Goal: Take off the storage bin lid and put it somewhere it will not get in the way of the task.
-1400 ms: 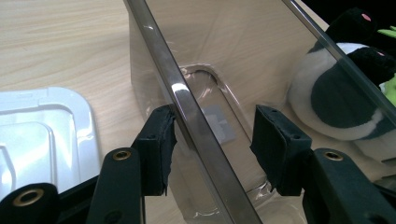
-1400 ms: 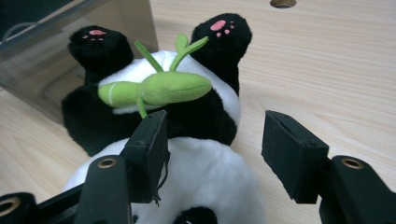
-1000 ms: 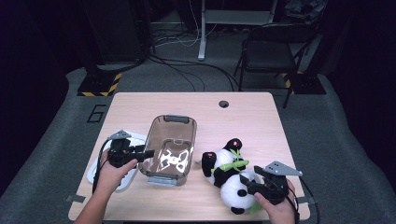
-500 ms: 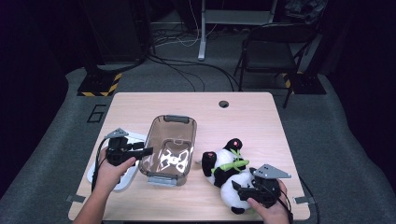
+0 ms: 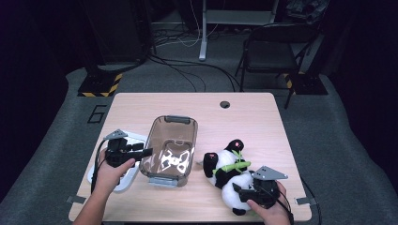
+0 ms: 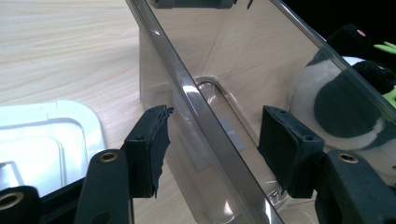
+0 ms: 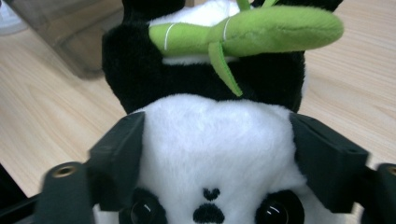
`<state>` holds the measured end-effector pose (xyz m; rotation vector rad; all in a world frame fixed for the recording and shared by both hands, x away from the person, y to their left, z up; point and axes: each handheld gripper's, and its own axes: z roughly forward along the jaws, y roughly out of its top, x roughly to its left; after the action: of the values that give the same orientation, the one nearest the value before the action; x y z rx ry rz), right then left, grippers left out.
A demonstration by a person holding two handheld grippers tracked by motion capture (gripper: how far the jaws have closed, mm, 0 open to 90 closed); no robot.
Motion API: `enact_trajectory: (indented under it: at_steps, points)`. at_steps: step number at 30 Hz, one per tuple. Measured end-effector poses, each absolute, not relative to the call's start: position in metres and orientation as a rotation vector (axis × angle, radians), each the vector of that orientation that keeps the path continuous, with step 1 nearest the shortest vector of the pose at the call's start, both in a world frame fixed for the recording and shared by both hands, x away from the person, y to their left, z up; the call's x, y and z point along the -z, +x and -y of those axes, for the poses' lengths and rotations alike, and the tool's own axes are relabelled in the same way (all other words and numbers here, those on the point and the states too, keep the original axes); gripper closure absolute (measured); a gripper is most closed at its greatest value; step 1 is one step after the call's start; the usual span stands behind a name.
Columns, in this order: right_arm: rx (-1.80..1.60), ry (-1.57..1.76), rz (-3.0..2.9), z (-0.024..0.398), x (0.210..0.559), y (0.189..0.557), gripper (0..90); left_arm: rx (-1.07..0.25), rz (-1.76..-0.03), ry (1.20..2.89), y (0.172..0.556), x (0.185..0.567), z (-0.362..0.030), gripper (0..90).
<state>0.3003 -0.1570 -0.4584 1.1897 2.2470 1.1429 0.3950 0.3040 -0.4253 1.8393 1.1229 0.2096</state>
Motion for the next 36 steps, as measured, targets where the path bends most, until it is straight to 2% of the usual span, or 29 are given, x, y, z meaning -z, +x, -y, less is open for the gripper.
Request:
enact_trajectory:
  at_steps: [9,16,25,36]
  points:
    - [-1.121,1.207,-2.278,0.159,0.46,0.301,45.0,-0.183,-1.108,1.856,0.393,0.426,-0.303,43.3]
    - [-1.19,1.275,-2.227,0.164,0.459,0.304,54.0,-0.183,-1.091,1.876,0.39,0.426,-0.302,44.9]
    - [-1.195,1.272,-2.19,0.155,0.457,0.31,57.0,-0.16,-1.08,1.888,0.386,0.429,-0.3,45.2]
    - [-1.169,1.238,-2.192,0.128,0.45,0.338,57.1,-0.119,-1.043,1.924,0.379,0.432,-0.291,45.5]
